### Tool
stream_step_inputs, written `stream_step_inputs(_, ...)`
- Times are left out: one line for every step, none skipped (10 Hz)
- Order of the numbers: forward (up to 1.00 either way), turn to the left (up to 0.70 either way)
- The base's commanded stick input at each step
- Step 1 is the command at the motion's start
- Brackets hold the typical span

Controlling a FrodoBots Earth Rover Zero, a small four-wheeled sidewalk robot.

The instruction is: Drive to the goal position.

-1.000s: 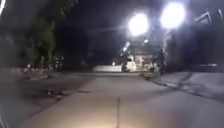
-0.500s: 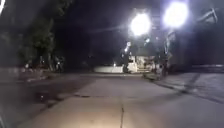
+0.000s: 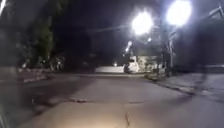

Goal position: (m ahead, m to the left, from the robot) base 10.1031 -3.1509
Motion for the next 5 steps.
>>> stream_step_inputs(0.70, 0.00)
stream_step_inputs(0.70, 0.00)
stream_step_inputs(0.70, 0.00)
stream_step_inputs(0.70, 0.00)
stream_step_inputs(0.70, 0.00)
